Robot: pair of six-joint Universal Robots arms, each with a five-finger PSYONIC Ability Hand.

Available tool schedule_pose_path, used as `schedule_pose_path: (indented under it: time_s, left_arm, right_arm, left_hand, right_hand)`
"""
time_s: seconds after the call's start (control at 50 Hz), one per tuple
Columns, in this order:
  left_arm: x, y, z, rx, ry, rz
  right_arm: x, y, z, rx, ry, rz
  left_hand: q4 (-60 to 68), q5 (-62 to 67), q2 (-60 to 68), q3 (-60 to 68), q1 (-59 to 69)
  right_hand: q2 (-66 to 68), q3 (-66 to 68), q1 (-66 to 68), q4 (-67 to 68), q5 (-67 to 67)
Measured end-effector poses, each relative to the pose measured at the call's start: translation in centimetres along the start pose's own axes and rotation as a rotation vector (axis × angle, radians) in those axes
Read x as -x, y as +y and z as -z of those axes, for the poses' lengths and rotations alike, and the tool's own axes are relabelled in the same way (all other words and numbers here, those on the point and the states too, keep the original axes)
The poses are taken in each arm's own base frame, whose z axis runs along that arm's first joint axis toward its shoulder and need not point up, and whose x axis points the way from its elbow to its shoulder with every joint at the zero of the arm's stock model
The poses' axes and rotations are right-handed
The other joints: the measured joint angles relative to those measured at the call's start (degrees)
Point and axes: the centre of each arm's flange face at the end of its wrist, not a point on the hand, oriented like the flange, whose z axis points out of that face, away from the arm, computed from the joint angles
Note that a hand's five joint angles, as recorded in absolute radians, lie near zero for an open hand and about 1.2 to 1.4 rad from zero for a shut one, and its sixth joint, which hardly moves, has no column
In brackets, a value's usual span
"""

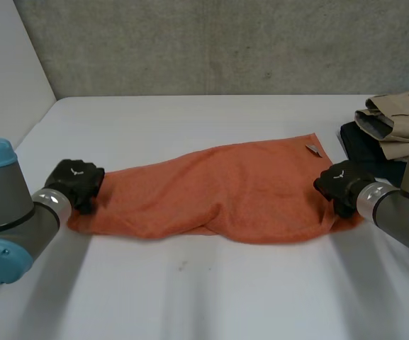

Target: Fold the laundry.

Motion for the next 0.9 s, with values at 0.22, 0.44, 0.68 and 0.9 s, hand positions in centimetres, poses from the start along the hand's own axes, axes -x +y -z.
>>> schedule_pose_path:
  time_s: [0.22,0.44,0.68,0.9]
  left_arm:
    - [1.0,-0.6,1.0,0.038,0.022,-0.021]
    - [4.6,-8.2,8.2,-0.129,-0.076,0.066]
    - [6.7,-14.5,16.2,-0.325,-0.131,0.171]
    - [4.4,-7.8,3.4,0.006,-0.035,0.211]
  right_arm:
    - [-1.4,-1.0,2.1,-0.004,0.026,-0.025]
    - [-5.9,-5.4,8.0,-0.074,0.138,-0.009]
    - [-9.9,-10.6,12.9,-0.205,0.252,-0.063]
    - [-7.3,-7.9,3.7,-0.097,0.166,-0.084]
  left_hand:
    - [12.5,10.6,12.0,11.8,9.1]
    - [12.6,10.6,12.1,11.8,9.1]
    - [12.6,10.6,12.1,11.8,9.1]
    - [12.6,10.6,12.2,12.0,9.1]
  right_hand:
    - [0.0,0.0,0.0,0.0,0.0]
    - [0.0,0.0,0.0,0.0,0.0]
    - [0.0,0.0,0.0,0.1,0.3]
    - [0.0,0.0,0.0,0.1,0.3]
